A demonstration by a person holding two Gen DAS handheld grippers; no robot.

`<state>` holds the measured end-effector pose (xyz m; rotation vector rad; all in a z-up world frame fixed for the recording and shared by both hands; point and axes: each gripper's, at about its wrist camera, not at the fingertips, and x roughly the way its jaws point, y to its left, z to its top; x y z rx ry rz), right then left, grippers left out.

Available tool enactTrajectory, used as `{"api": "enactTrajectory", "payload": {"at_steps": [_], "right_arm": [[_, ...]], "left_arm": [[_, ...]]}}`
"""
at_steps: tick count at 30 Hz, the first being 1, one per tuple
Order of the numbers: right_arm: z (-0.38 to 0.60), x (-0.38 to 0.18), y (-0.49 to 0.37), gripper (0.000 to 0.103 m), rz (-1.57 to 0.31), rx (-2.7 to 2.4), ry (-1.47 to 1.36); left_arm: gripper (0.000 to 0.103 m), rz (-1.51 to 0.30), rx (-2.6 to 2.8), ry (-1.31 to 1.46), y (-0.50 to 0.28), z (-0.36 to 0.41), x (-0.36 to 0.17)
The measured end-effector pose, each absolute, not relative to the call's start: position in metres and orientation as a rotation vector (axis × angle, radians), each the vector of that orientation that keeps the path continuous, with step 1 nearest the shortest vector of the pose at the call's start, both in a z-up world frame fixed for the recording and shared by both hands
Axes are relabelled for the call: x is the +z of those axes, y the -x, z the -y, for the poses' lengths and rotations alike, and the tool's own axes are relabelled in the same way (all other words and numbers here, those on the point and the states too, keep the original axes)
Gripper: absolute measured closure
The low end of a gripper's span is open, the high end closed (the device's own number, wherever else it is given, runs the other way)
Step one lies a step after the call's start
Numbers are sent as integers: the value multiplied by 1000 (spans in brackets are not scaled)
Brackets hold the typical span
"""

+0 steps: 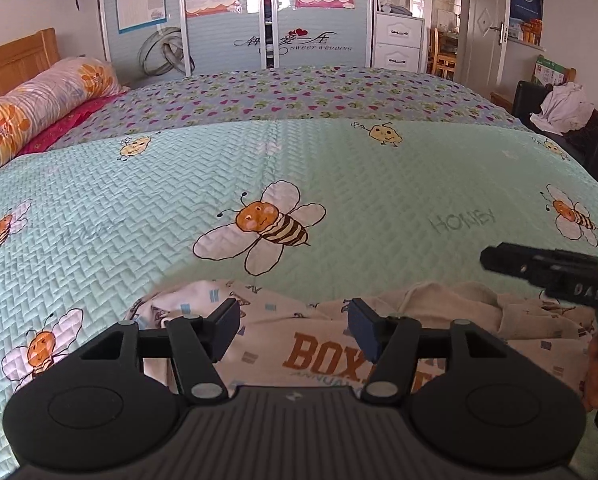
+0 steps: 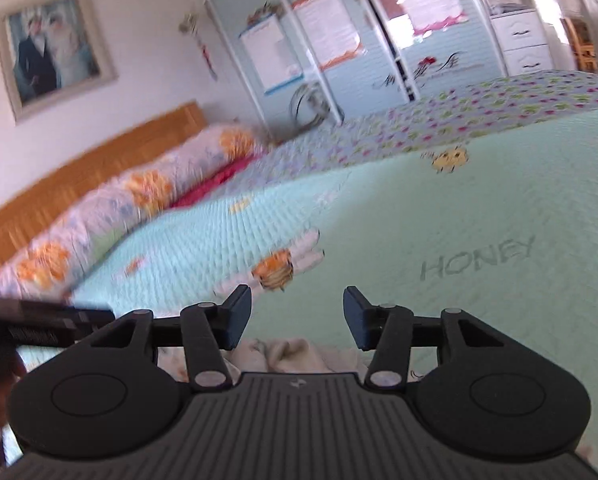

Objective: Fold clothes

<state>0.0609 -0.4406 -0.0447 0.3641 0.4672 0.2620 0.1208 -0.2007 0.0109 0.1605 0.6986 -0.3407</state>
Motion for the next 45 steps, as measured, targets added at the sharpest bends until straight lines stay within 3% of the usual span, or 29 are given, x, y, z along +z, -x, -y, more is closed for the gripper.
{"api": "enactTrajectory", "payload": {"at_steps": [3,8,10,18,21,27,45], "right_arm": [[444,-70,-63,56,-518,256,-340],[445,-69,-58,70,-523,258,-271],[448,-74,-61,85,-544,257,-273],[438,-87,-65,86,-611,291,-245],[442,-83,-63,100,-575,245,-252],[469,-70,-50,100,-460,128,-337],[481,-76,-54,100,-451,95,-392]], "left_arm": [[40,-705,-349,-190,-136,215,-1],[41,-729,-352,-168,-164,235,-19],[42,-756,-349,-136,-174,239,-24],[42,-845,-381,-116,-204,252,-42],[45,-871,-412,-113,-214,254,-49],[47,-880,-462,-138,-216,256,-56],[43,-773,-817,-281,-188,294,-38]]}}
